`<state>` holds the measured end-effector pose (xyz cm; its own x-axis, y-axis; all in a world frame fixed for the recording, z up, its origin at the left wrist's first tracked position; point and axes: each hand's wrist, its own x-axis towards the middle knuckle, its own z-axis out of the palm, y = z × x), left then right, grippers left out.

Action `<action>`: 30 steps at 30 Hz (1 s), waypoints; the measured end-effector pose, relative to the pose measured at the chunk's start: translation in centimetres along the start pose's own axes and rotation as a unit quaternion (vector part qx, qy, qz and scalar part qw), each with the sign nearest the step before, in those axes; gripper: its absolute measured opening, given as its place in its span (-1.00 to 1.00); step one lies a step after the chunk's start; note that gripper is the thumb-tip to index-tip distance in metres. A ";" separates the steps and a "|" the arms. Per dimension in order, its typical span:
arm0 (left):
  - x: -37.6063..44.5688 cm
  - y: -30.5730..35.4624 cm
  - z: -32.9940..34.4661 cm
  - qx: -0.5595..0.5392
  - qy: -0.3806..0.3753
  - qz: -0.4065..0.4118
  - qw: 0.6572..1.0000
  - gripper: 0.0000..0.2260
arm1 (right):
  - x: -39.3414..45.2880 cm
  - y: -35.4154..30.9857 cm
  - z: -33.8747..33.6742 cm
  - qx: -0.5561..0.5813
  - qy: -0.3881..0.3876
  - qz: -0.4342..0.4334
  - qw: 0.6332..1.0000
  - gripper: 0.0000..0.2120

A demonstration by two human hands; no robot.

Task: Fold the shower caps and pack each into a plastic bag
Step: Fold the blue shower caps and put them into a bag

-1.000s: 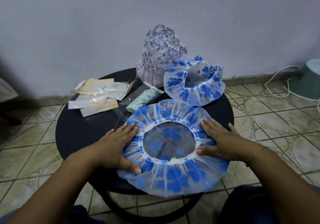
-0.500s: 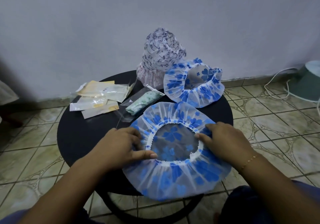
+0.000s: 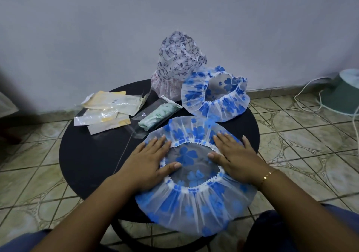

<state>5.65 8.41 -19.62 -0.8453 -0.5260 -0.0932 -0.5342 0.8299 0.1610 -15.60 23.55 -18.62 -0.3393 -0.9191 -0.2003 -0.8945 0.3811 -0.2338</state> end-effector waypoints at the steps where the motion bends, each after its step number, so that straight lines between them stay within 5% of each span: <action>1: 0.1 -0.2 0.0 0.000 -0.009 -0.010 1.000 -0.01 | 0.1 0.2 0.1 -0.009 0.001 0.001 1.000 -0.22; 7: -0.5 -0.6 -0.1 -0.019 -0.007 -0.031 0.999 0.06 | 0.4 1.4 0.4 -0.002 0.017 -0.016 1.000 0.13; 12: -1.1 -1.0 -0.5 -0.022 0.025 -0.063 0.997 0.05 | 0.7 1.9 0.4 0.006 0.011 -0.025 1.000 0.15; 15: -1.0 -1.2 -0.9 -0.009 0.127 -0.045 0.991 -0.17 | 0.4 1.4 -0.4 0.055 0.033 -0.028 0.998 -0.15; 19: -0.2 -1.3 -0.9 0.029 0.272 0.039 0.961 -0.61 | 0.6 1.0 -1.3 0.077 0.153 -0.050 0.984 -0.57; 23: 1.2 -1.3 0.0 -0.021 0.187 0.120 0.975 -0.61 | 1.3 1.2 -1.2 0.058 0.108 -0.091 0.988 -0.57; 30: 1.5 -0.9 -0.2 -0.031 0.062 0.011 0.997 -0.32 | 1.5 1.7 -0.5 -0.007 -0.003 -0.042 0.999 -0.51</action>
<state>4.89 6.85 -19.69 -0.8469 -0.5307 0.0335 -0.5112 0.8299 0.2233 -17.78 22.80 -18.84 -0.2621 -0.9470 -0.1856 -0.9237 0.3019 -0.2360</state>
